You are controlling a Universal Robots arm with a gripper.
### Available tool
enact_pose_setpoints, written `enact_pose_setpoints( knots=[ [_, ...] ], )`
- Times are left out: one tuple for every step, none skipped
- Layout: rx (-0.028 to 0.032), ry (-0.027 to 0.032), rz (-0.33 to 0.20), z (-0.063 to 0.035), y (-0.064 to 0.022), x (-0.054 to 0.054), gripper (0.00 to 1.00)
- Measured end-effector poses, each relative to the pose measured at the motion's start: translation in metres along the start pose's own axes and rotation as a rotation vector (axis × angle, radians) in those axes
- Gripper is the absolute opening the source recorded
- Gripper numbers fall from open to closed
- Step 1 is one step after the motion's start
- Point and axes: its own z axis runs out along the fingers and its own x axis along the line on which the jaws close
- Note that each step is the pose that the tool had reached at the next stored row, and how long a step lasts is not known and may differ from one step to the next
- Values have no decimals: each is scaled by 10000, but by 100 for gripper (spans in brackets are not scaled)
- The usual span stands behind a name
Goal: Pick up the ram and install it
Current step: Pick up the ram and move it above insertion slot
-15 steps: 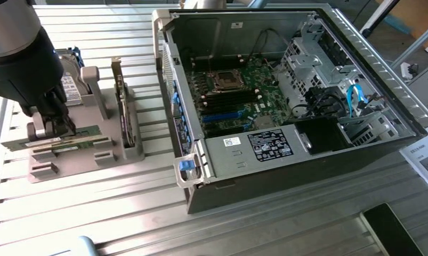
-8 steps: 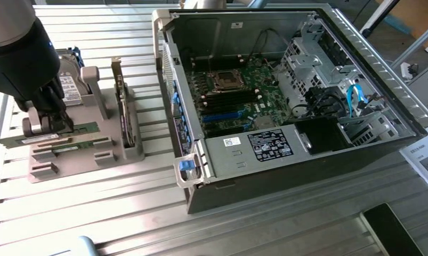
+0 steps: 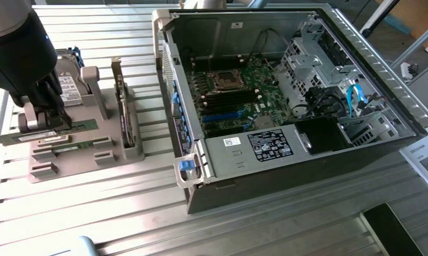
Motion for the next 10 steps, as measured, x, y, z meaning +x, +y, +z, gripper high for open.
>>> enact_pose_setpoints(
  knots=[
    [0, 0, 0, -8, 0, 0, 12],
    [-1, 1, 1, -21, 0, 0, 12],
    [-1, 1, 2, -30, -1, 0, 12],
    [0, 1, 3, -48, -1, 1, 12],
    [0, 1, 4, -69, -2, 1, 12],
    [-1, 1, 5, -87, -2, 2, 12],
    [0, 1, 6, -97, -2, 2, 12],
    [-1, 1, 7, -108, -3, 2, 12],
    [-1, 1, 8, -118, -3, 2, 12],
    [-1, 2, 10, -139, -3, 2, 12]
  ],
)
